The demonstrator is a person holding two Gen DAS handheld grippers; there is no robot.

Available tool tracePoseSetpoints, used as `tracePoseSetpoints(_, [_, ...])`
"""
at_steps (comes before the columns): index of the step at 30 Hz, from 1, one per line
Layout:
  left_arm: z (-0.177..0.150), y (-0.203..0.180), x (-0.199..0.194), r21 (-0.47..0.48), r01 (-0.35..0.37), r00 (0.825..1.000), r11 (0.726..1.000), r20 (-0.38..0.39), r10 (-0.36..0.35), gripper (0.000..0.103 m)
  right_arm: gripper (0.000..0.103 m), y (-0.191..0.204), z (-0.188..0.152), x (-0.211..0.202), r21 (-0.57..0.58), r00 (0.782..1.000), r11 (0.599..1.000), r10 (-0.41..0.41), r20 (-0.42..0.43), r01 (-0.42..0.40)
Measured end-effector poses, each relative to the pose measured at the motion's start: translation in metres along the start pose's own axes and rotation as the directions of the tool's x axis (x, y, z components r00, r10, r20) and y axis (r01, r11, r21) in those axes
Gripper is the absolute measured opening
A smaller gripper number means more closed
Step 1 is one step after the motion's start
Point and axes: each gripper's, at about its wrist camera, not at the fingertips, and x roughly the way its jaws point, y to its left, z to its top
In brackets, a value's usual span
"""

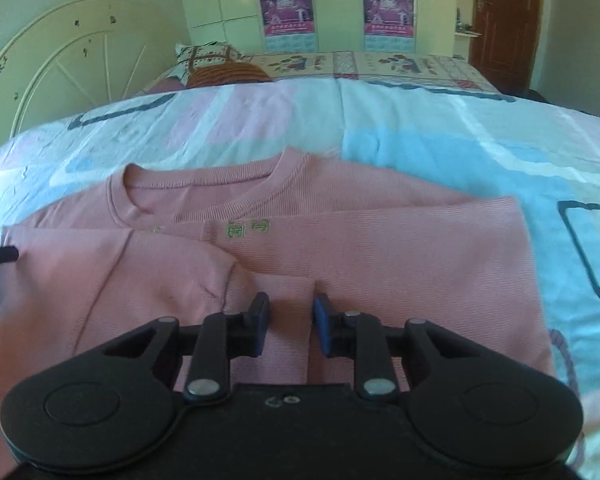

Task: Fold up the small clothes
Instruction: 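Move both grippers to the hem edge of the pink shirt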

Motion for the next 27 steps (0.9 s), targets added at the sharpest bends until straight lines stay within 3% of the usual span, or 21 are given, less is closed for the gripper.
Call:
tracePoseSetpoints(3, [-0.029, -0.017, -0.038, 0.021, 0.049, 0.998, 0.999, 0.044, -0.050, 0.058, 0.030, 0.009, -0.017, -0.035, -0.022, 0.998, 0.999, 0.038, 0.059, -0.037])
tracePoseSetpoints(6, [-0.061, -0.028, -0.055, 0.020, 0.066, 0.997, 0.998, 0.026, -0.066, 0.058, 0.029, 0.017, -0.037, -0.046, -0.048, 0.998, 0.998, 0.048, 0.038, -0.046])
tracePoseSetpoints(7, [-0.071, -0.031, -0.051, 0.034, 0.050, 0.999, 0.998, -0.008, -0.049, 0.058, 0.028, 0.016, -0.043, -0.041, -0.047, 1.000, 0.998, 0.030, 0.004, -0.030])
tracePoseSetpoints(9, [-0.083, -0.042, -0.054, 0.125, 0.015, 1.000, 0.992, 0.022, -0.017, 0.060, 0.030, 0.011, -0.050, -0.033, -0.041, 1.000, 0.999, -0.012, -0.023, 0.011])
tracePoseSetpoints(11, [-0.078, -0.046, -0.056, 0.152, 0.005, 1.000, 0.988, 0.006, -0.006, 0.062, 0.030, 0.007, -0.045, -0.033, -0.005, 0.999, 1.000, 0.002, -0.037, -0.002])
tracePoseSetpoints(17, [-0.077, -0.045, -0.072, 0.117, -0.014, 1.000, 0.993, -0.016, 0.016, 0.063, 0.032, 0.010, -0.046, -0.041, -0.011, 0.999, 1.000, -0.002, -0.039, 0.001])
tracePoseSetpoints(27, [-0.155, -0.052, -0.149, 0.088, -0.102, 0.994, 0.991, -0.028, 0.104, 0.063, 0.033, -0.002, -0.083, -0.097, -0.058, 0.999, 0.998, 0.035, -0.002, -0.035])
